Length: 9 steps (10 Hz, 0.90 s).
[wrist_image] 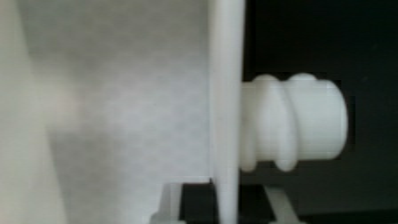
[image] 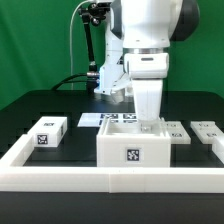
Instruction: Assemble cabinet
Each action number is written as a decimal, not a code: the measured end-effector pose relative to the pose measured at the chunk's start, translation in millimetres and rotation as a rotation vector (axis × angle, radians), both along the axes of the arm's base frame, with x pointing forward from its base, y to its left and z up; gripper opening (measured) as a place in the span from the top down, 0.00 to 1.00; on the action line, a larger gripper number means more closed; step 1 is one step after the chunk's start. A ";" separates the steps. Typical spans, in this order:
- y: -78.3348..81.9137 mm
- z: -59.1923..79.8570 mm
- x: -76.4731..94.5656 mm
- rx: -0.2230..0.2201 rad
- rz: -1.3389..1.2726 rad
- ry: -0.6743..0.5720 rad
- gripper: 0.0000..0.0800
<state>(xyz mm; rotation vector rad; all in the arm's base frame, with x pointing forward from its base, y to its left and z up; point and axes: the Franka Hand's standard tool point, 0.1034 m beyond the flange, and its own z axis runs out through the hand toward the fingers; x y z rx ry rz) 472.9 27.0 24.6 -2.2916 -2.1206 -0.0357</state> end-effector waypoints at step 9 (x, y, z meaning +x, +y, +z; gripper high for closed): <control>33.2 0.1 27.1 0.015 0.017 -0.030 0.96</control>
Offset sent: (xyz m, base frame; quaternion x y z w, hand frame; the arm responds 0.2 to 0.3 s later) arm 0.0000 0.0000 0.0000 0.0000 0.0000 0.0000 1.0000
